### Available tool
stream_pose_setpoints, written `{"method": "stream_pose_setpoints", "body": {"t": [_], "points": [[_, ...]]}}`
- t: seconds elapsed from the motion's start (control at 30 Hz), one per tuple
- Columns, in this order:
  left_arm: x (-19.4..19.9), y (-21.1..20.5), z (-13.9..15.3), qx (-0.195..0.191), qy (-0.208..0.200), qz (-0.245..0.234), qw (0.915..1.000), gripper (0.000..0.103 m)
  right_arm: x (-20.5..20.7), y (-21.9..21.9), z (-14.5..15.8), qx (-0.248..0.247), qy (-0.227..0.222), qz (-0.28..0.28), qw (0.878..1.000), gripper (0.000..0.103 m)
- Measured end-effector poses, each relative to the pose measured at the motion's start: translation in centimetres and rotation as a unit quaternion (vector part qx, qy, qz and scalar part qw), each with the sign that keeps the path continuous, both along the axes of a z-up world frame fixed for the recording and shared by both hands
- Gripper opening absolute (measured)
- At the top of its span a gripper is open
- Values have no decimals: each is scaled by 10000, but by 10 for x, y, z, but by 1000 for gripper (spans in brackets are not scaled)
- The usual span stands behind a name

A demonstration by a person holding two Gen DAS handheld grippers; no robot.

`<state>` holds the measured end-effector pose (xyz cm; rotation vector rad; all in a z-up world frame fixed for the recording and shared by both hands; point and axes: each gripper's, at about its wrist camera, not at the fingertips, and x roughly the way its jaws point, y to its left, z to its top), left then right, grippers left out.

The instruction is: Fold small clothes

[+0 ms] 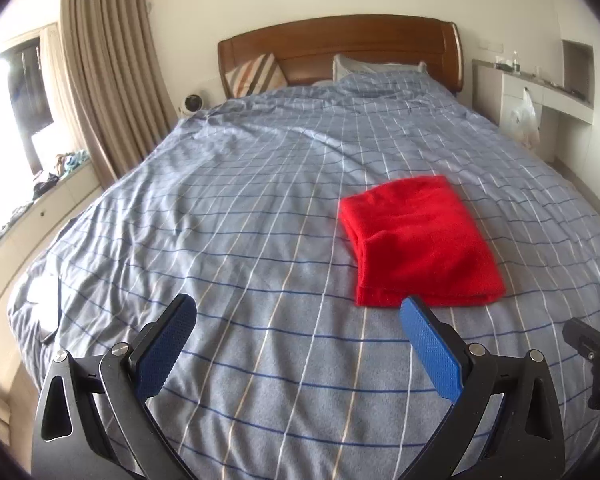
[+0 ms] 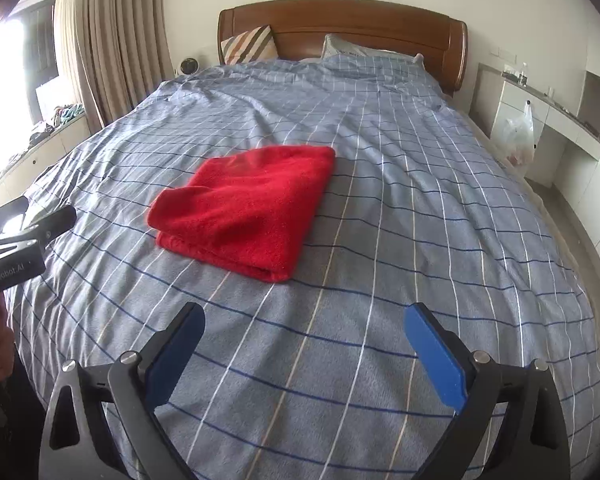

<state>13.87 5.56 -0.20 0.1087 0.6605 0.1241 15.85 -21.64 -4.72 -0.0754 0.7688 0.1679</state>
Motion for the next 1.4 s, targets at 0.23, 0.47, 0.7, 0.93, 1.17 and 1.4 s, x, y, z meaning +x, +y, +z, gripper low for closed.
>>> {"method": "stream_pose_setpoints", "body": {"t": [0.23,0.47,0.7,0.93,1.17,1.4], "points": [[-28,-10,-3,109,347,-120,9993,102,-31,9,3,-50,120,-62,9999,102],[-51,-21,-12,74,662,-318,9973,102,-53,16,4,-114,264,-81,9996,102],[-67,-24,-18,-2,833,-422,9956,102,-69,15,3,-176,377,-119,9991,102],[-80,-22,-16,-67,856,-429,9954,103,-85,18,13,-418,184,-276,9986,102],[-88,-21,-6,-119,823,-521,9952,103,-95,21,23,-596,151,-277,9977,102],[-92,-19,0,-200,764,-483,9957,103,-103,24,30,-648,140,-251,9975,102]]}}
